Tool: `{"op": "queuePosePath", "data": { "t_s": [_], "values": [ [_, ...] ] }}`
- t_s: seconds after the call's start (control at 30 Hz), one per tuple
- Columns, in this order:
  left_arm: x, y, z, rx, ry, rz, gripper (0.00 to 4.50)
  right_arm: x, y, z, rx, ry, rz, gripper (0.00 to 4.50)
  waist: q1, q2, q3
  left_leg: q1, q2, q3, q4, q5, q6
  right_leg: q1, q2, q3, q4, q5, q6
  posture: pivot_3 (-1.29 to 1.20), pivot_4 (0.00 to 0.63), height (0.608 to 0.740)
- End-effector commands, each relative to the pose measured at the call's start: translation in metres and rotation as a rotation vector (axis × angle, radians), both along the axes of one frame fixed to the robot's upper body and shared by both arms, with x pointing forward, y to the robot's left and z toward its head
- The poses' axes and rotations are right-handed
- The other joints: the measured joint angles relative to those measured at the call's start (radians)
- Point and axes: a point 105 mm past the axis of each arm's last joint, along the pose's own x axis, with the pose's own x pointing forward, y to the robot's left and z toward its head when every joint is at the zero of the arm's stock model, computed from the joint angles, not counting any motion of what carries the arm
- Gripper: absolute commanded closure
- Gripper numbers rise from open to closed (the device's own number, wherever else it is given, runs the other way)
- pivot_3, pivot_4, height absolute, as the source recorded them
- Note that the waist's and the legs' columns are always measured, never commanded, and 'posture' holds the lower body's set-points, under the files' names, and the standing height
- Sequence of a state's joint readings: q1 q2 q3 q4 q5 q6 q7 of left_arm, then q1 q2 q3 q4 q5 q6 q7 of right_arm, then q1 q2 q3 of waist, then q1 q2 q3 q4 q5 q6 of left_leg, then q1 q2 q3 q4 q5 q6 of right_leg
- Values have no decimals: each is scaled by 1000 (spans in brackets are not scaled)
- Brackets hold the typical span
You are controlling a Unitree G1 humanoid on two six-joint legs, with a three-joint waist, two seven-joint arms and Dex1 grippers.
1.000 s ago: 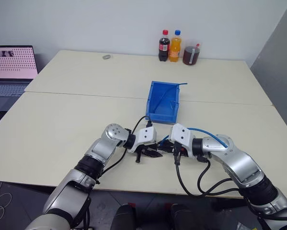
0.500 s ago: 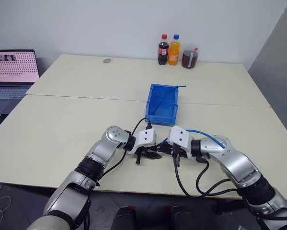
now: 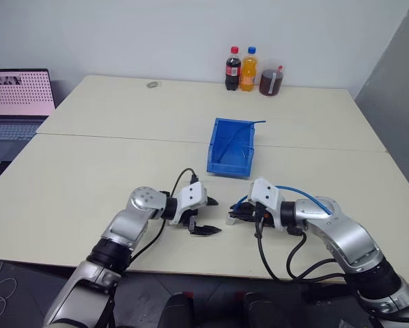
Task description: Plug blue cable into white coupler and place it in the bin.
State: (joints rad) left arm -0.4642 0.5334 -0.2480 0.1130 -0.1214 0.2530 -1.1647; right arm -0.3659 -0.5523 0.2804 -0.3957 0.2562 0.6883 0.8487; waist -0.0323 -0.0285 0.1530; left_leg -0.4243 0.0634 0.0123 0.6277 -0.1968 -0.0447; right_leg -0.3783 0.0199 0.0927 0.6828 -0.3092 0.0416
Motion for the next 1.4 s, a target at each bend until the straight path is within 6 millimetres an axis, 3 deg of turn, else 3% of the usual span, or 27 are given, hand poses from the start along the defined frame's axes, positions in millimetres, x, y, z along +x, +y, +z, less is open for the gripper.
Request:
{"op": "queuePosePath", "data": {
  "t_s": [0.03, 0.13, 0.33, 0.5, 0.63, 0.67, 0.7, 0.9, 1.0, 1.17, 1.27, 1.4],
  "values": [
    [8, 12, 50, -93, -137, 117, 0, 3, -9, 33, 81, -60, -19, 4391, 0, 0, 0, -1, 0, 0, 0, 0, 0, -1, 0, 0, 0, 0, 0, 0, 150, 740],
    [15, 24, 71, -103, -219, 230, 0, 16, -15, 55, 154, -78, -54, 4391, -1, 1, 1, -1, 0, 0, 0, 0, 0, -1, 0, 0, 0, 0, 0, 0, 150, 740],
    [23, 29, 104, -117, -232, 366, 0, 73, -11, 97, 312, -104, -156, 4392, -5, 1, 6, -1, 0, 0, 0, 0, 0, -2, 1, 0, 1, 1, 1, 0, 150, 740],
    [26, 27, 111, -124, -250, 376, 0, 118, 2, 107, 282, -120, -214, 4392, -4, 3, 8, -4, 0, 2, 0, 0, 0, -6, 0, 2, 1, 3, -4, 0, 150, 740],
    [27, 25, 107, -104, -262, 366, 0, 153, -1, 108, 212, -106, -298, 4392, -2, 4, 9, -9, 0, 3, 0, 0, 0, -11, 0, 2, 1, 3, -4, 0, 150, 740],
    [27, 23, 106, -103, -265, 362, 0, 161, -8, 105, 171, -96, -321, 3832, -2, 4, 10, -9, -1, 4, 0, 0, 0, -12, -1, 2, 1, 3, -4, 0, 150, 740],
    [27, 23, 106, -103, -267, 359, 0, 165, -17, 104, 133, -92, -335, 3685, -2, 5, 10, -9, -1, 5, -1, 0, 0, -12, -2, 3, 0, 3, -4, 0, 150, 740],
    [28, 33, 102, -91, -263, 373, 0, 159, -56, 105, -52, -74, -257, 2344, 5, 4, 13, -10, -3, 7, -1, -1, -1, -12, -5, 3, -2, 3, -4, 0, 150, 740],
    [28, 36, 101, -89, -252, 371, 0, 154, -66, 102, -115, -63, -221, 1734, 0, 5, 14, -10, -2, 8, -1, -1, -1, -12, -4, 3, -2, 3, -4, 0, 150, 740],
    [37, 46, 102, -113, -232, 402, 0, 127, -99, 81, -293, -9, -95, 606, -5, 6, 15, -9, -1, 7, -1, -1, -1, -12, -3, 3, 0, 3, -4, 0, 150, 740],
    [42, 58, 102, -128, -232, 449, 0, 112, -105, 82, -225, -11, -80, 57, -1, 6, 15, -10, -2, 7, 0, -1, -1, -12, -3, 3, 0, 3, -4, 0, 150, 740],
    [45, 75, 101, -140, -270, 541, 0, 96, -103, 100, -38, -90, -134, 57, -5, 7, 15, -9, -1, 8, 0, -1, -1, -12, -3, 4, 0, 3, -4, 0, 150, 740]
  ]
}}
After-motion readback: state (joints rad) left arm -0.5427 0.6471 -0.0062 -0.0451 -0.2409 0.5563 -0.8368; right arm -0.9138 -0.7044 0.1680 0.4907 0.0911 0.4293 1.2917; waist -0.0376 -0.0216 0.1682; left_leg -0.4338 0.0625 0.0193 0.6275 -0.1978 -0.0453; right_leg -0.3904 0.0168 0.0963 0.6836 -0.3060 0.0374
